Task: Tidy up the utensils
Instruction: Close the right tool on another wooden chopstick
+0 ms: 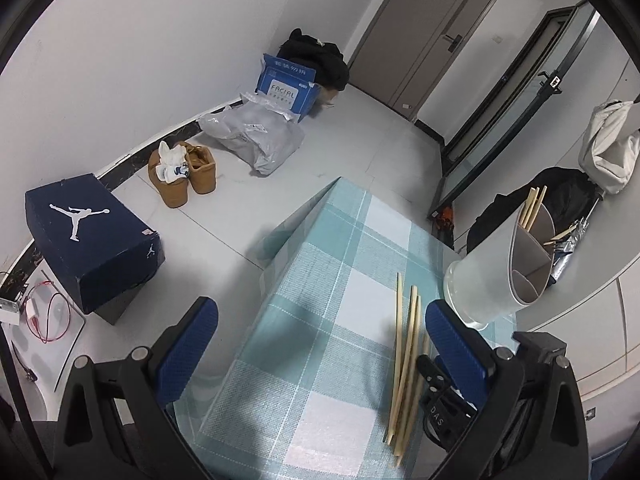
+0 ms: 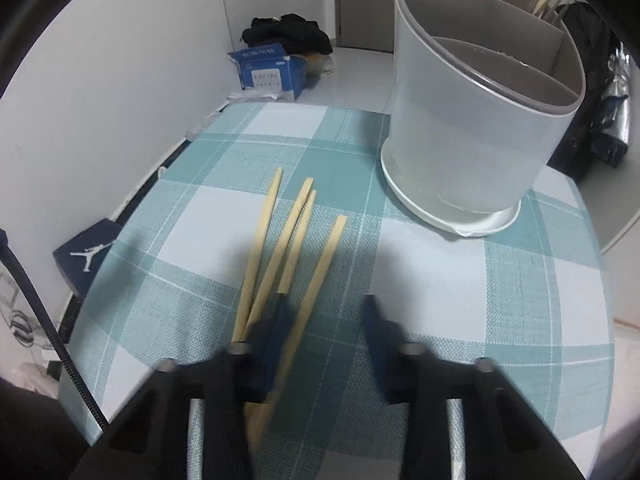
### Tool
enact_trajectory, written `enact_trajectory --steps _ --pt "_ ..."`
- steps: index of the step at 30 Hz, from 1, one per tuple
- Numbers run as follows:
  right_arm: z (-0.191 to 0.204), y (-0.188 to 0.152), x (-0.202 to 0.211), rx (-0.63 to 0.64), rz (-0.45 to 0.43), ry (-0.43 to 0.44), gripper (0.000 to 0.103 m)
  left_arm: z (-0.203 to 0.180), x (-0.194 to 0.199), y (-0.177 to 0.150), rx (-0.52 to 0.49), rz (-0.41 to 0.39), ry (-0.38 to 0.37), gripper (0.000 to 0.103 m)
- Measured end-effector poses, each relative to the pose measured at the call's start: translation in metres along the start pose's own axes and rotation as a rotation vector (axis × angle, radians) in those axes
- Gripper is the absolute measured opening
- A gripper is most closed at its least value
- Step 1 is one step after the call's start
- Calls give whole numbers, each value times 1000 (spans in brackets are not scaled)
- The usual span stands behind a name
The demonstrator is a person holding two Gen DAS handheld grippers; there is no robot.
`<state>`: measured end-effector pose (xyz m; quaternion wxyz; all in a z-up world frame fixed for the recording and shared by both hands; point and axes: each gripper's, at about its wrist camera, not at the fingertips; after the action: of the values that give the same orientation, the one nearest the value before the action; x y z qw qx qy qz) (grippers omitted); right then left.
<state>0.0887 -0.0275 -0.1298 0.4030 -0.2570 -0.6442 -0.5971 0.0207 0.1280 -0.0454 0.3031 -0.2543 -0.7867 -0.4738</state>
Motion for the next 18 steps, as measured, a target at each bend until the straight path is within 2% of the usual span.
enact_trajectory --steps 5,10,18 --pt "1 0 3 36 23 -6 7 2 1 -1 10 6 0 102" --pt "-6 -5 10 74 81 43 6 5 -1 1 9 10 17 102" --pt "-27 -36 40 216 251 84 6 2 -4 0 11 26 10 102"
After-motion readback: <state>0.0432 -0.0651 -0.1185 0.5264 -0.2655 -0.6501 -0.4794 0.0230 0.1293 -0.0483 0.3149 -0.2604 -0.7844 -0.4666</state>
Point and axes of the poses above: each gripper's, at about its wrist camera, not at the fingertips, and x roughly against the way its jaws point, z to its left, y to its top, and after that the axes turned 3 degrees about -x, right-handed
